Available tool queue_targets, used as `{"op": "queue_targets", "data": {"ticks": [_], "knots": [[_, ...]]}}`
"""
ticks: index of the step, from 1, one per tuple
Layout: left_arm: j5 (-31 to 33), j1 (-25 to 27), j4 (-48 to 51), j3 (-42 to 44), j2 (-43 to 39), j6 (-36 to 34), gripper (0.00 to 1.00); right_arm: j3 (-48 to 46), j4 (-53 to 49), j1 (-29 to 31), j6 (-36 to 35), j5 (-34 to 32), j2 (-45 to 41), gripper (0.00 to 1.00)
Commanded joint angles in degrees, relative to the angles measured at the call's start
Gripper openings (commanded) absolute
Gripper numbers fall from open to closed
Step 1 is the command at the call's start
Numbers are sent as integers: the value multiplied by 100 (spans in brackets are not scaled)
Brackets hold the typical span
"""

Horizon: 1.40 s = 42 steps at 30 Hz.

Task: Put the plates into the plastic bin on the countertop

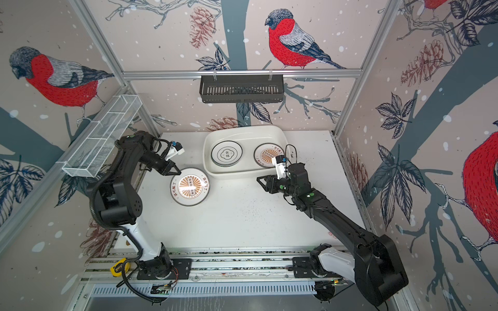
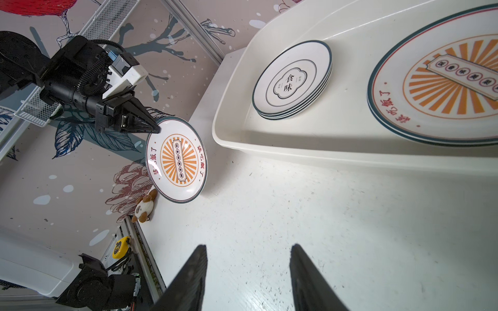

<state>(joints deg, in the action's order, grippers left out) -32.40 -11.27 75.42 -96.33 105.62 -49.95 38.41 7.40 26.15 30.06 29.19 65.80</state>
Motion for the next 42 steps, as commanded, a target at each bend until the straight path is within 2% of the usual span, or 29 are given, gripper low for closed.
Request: {"op": "queue_targets", "data": {"ticks": [1,8,14,24,32,42], "knots": [[-246,121,447,-65,-153,-108,0,80,90,-4,-64,127,14,52],[-553,705,397,-614,-255,311,0,145,242,-1,-70,298,99,54],[-1054,1285,-20,-1424,-7,1095,0,186,445,8,38,439,149,56],[-1944,1987,-1023,-2667,690,2573,0,-459,1782,30,800,247,-50,58],[-2268,2184,-1866,-2557,721,3383,0,-592,2868,42,1325,8,214,58],[-2403,2331,-2935,-1737,358,4114,0,-342,3984,58,1800,133,1101,56]]}}
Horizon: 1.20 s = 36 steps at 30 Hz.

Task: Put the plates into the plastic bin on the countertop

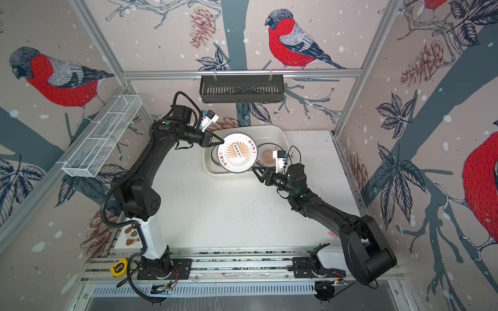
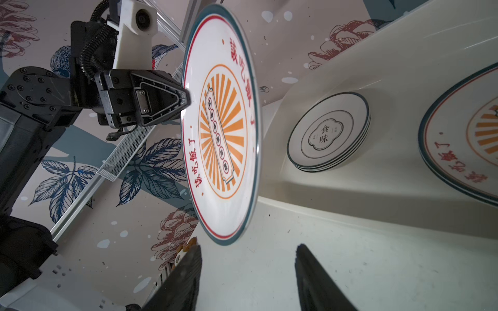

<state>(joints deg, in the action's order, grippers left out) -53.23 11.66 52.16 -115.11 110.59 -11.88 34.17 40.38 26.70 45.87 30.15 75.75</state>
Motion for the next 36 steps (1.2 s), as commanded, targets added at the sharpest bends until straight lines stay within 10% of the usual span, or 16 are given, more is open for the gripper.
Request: {"op": "queue_targets", "data": {"ticks": [1,24,36], "knots": [[-335,47,-721,229,-180,362,0,120,726,11,237,41,173,55],[-335,294,-1604,1369,-637,836,0,221,1296,-101,590,254,582,4],[-328,295,-1602,1382,-695,784,38,389,1111,-418,615,738,643,2]]}}
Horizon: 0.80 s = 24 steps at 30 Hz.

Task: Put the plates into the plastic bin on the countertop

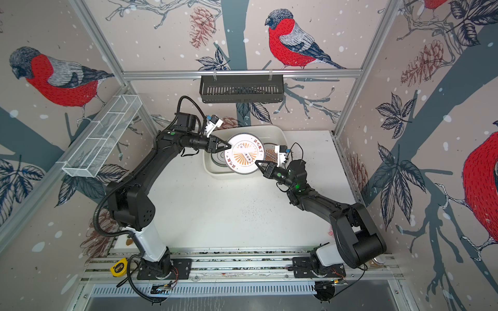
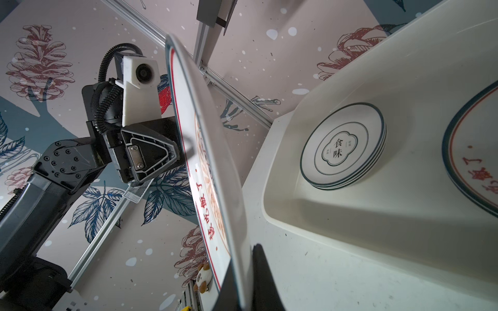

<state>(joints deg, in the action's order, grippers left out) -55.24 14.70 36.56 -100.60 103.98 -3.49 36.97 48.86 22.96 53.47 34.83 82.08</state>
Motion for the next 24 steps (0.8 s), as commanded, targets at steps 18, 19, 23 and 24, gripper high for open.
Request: {"op": "queue_targets", "data": {"ticks": [18,19,23,24], "knots": [[-183,21,129,-54,170,163,12,636,-1318,-289,-1206,481,-185,2],[-150,36,127,-57,175,170,12,643,-1327,-283,-1210,474,-192,2],[-31,84,131,-73,223,190,9,691,-1437,-243,-1307,385,-211,3],[-12,94,121,-74,229,214,8,700,-1469,-243,-1325,360,-216,3]]}}
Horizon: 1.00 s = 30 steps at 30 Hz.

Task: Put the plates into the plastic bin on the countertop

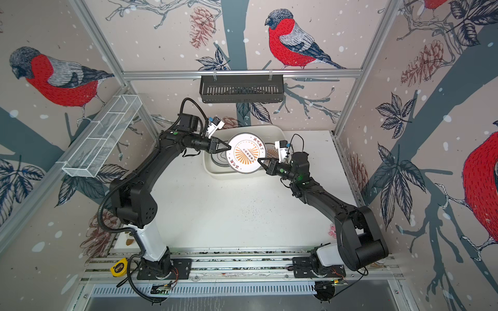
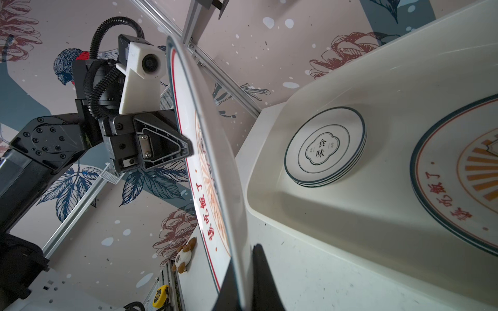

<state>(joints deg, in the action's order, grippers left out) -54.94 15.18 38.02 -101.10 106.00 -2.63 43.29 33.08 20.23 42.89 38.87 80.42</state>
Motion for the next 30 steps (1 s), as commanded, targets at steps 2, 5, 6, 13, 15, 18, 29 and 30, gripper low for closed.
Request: {"op": "queue_targets", "data": {"ticks": [2,5,6,13,15,18,29,30], "knots": [[29,62,-49,-24,35,173,4,89,61,51,-307,-76,-70,5],[153,70,-91,-6,28,266,0,109,-28,56,-360,-132,-91,14],[209,72,-124,2,18,318,0,125,-45,52,-356,-151,-97,18],[506,65,-246,-168,8,525,0,160,-197,31,-374,-435,-187,52],[640,72,-256,-325,56,527,0,85,-182,-55,-316,-578,-323,54],[792,67,-269,-600,210,536,0,-126,-153,-329,-188,-634,-636,55],[1332,86,-714,-1768,1380,1085,0,-700,-2026,-1116,-719,-982,-2777,57],[1336,91,-786,-1827,1490,1130,0,-746,-2185,-1126,-737,-1016,-2922,57]]}}
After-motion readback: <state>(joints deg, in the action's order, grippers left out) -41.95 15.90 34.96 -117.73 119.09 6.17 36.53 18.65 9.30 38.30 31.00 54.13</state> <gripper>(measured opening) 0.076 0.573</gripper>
